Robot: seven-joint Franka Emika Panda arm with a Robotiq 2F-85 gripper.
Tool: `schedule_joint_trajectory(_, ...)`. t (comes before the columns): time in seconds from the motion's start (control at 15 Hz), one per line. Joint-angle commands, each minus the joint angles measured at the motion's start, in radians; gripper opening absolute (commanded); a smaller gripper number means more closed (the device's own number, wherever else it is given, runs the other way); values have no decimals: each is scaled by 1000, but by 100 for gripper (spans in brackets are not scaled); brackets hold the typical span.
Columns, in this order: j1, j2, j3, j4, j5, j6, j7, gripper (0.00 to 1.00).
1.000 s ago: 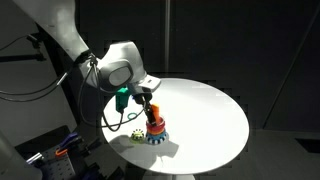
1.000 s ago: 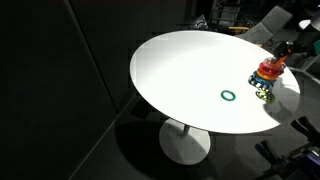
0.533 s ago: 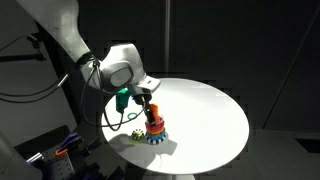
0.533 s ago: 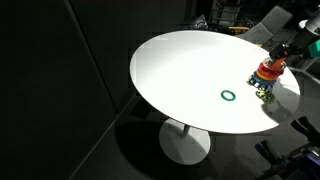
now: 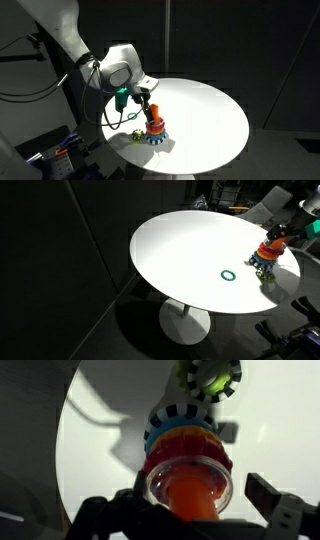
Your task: Take a ring off of the ring toss toy
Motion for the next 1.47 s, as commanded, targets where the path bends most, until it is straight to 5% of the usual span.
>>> schedule_joint_trajectory(0.0, 5, 2, -5, -8, -5, 28, 21, 100)
schedule_joint_trajectory(0.6, 10, 55, -10, 0, -8, 76, 37, 100)
schedule_joint_trajectory(0.67, 10, 59, -10, 0, -7, 81, 39, 75)
schedule_joint_trajectory(0.8, 9, 57, -9, -1, -5, 87, 37, 64)
schedule_joint_trajectory(1.4, -1, -78, 7, -53, 3, 44, 10, 63)
